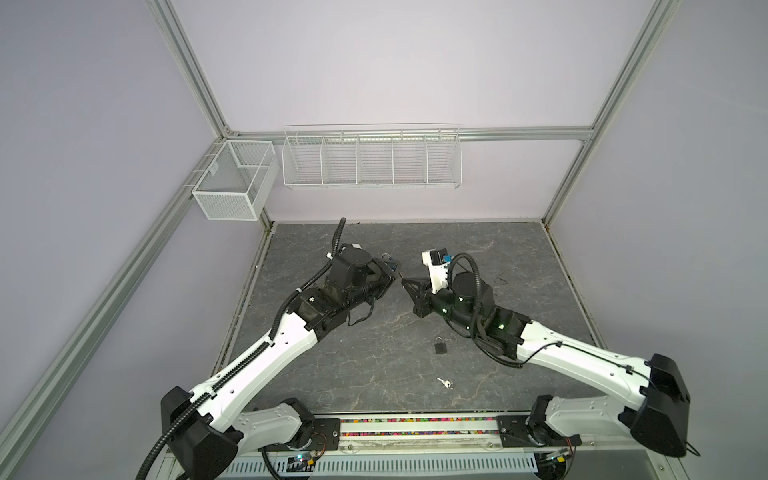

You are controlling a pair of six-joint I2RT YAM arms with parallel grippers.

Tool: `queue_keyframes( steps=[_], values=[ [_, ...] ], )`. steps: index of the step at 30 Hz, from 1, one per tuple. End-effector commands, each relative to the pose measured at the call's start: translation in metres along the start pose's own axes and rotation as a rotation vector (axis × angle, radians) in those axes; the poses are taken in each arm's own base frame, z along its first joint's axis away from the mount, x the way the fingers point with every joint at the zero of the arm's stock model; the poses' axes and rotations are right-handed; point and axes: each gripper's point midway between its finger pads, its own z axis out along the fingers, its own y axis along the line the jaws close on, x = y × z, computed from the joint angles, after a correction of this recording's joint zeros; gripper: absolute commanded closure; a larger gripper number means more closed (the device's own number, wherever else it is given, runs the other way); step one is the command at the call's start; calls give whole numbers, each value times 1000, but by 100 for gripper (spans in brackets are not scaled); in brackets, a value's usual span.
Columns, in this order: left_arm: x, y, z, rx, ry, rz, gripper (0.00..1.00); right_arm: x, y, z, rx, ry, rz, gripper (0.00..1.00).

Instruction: Unlock with the key

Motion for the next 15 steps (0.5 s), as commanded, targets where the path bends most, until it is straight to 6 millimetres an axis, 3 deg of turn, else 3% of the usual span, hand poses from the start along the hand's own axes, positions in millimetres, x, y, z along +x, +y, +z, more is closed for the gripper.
queue_keyframes(
  steps=[1, 15],
  values=[
    [-6, -18, -3, 50, -15, -8, 92, -14, 7, 1, -17, -42, -4, 94],
    [-4, -21, -5, 64, -6, -7, 92, -11, 10, 9, -39, -32, 18, 94]
  ],
)
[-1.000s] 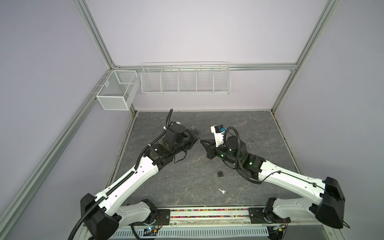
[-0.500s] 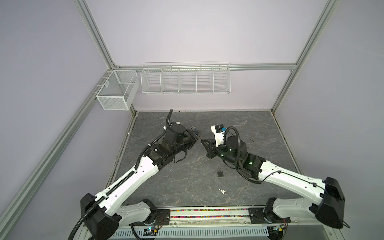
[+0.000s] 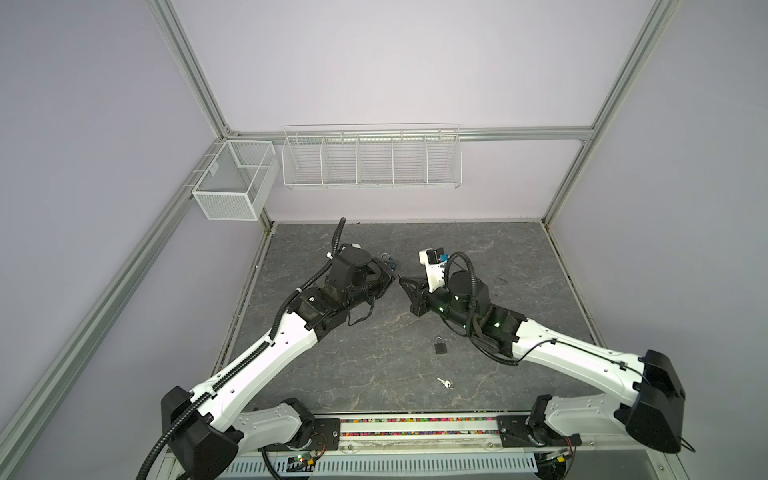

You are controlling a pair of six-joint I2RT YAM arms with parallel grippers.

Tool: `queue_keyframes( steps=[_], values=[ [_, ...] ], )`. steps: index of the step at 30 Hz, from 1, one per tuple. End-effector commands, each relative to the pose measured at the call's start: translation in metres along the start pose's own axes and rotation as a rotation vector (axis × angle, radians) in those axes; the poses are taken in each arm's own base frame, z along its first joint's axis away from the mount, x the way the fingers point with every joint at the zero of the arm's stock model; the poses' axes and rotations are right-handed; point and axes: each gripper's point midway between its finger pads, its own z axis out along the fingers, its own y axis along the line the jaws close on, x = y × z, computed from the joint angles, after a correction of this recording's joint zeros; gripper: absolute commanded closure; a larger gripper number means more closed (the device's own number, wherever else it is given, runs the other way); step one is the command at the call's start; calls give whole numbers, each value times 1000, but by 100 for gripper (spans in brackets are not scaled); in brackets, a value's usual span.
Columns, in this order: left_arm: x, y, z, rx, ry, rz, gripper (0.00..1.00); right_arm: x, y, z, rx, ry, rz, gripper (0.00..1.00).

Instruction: Unlock with the key

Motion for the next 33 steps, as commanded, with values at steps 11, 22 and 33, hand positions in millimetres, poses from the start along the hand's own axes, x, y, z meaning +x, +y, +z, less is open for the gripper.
queue_keyframes(
  steps=[11, 22, 33],
  values=[
    [1, -18, -7, 49, 14, 40, 93, -35, 10, -8, -86, -64, 87, 94],
    [10, -17, -5, 36, 39, 68, 93, -36, 20, -1, -133, -43, 104, 94],
    [21, -28, -5, 84, 86, 39, 93, -19, 19, 12, -69, -27, -55, 94]
  ],
)
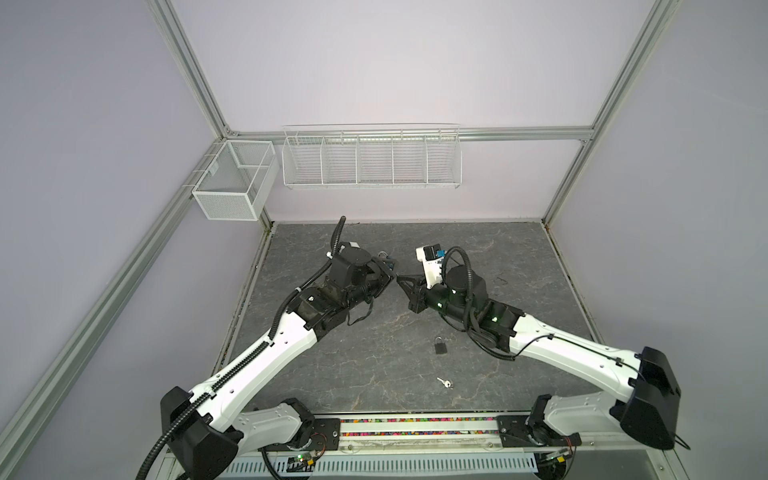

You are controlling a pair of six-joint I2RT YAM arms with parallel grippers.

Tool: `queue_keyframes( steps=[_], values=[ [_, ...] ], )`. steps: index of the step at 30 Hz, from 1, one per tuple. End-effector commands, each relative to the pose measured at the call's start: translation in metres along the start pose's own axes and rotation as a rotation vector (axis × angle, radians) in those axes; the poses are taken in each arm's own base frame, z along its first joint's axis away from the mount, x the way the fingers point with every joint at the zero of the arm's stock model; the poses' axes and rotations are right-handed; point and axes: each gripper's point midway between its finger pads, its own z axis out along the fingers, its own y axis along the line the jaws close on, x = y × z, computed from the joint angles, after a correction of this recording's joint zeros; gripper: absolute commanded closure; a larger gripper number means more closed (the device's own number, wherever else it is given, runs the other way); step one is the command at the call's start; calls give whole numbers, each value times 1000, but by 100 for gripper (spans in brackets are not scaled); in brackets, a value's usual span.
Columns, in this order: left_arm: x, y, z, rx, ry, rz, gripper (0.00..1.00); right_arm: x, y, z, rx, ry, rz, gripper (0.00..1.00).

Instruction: Unlock with the key

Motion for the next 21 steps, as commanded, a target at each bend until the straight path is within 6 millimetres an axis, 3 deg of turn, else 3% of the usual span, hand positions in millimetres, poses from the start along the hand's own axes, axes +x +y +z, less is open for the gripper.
queue_keyframes(
  steps=[1, 8, 13, 17, 21],
  values=[
    [28, -31, -4, 113, 130, -5, 93, -20, 19, 3, -60, -67, -69, 94],
    [28, -20, -12, 83, 125, -3, 94, -40, 19, -12, -42, -155, -168, 94],
    [32, -1, -10, 47, 116, -9, 94, -57, 31, -19, -198, -194, 3, 94],
    [33, 3, -8, 38, 119, -8, 96, -53, 42, -19, -239, -176, 27, 94],
    [33, -9, -11, 73, 130, -11, 97, -35, 31, -12, -78, -128, -118, 94]
  ],
)
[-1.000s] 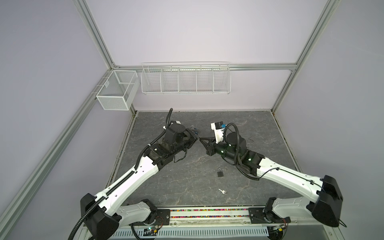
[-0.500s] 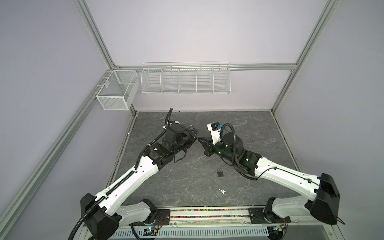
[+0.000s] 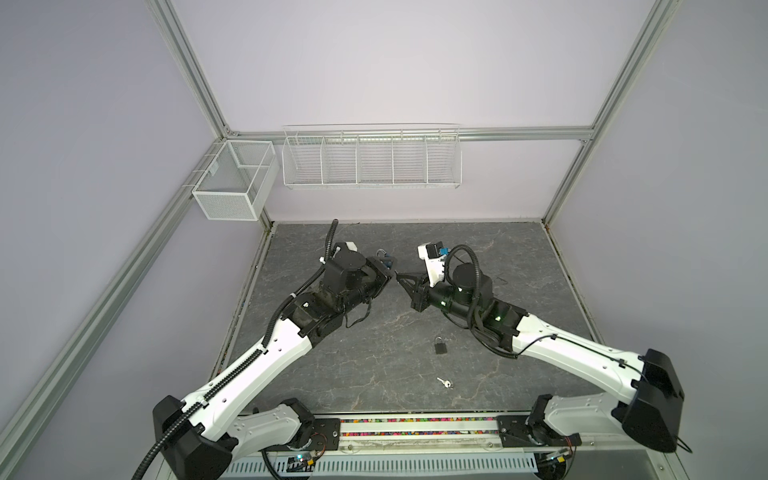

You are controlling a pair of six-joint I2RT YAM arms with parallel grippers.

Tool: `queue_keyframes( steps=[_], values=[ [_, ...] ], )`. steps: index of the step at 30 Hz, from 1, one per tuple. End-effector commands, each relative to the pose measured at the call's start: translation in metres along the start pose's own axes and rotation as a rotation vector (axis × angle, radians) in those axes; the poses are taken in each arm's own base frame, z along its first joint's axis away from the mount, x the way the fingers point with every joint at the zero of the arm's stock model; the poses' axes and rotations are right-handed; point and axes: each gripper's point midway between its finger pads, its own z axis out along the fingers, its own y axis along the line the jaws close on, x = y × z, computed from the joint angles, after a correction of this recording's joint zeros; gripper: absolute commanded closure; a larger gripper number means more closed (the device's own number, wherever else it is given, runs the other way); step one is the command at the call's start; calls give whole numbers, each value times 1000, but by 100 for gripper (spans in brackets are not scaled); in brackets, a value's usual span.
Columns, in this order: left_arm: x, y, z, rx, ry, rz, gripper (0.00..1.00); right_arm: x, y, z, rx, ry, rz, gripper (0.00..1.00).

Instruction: Unlock with the key

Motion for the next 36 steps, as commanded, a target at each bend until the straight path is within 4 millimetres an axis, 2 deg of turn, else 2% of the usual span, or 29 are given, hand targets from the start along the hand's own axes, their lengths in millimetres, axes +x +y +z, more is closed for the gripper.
queue_keyframes(
  steps=[1, 4, 7, 12, 15, 19, 24, 30, 36],
  values=[
    [34, -4, -3, 18, 149, 7, 97, -24, 15, -4, 20, -96, -121, 94],
    [31, -11, -11, 22, 148, 17, 97, -15, -6, -2, 144, -65, -215, 93],
    [32, -13, -14, 31, 153, 8, 97, -15, -13, -3, 181, -73, -266, 93],
    [19, -5, -18, -15, 83, 29, 97, -22, -4, -12, 135, -93, -204, 93],
    [7, 6, -18, -77, 56, 9, 97, -13, 0, -12, 96, -61, -100, 94],
    [3, 18, -15, -169, 97, 17, 97, -1, 6, -10, 35, -55, 43, 93],
    [0, 40, -14, -264, 122, -28, 97, 7, -2, -8, 68, -73, 91, 94],
    [-4, 49, -9, -350, 128, -10, 96, 21, -12, -5, 99, -60, 104, 93],
    [-1, 62, 6, -422, 147, -15, 97, 33, -7, 11, 50, -44, 184, 94]
  ],
)
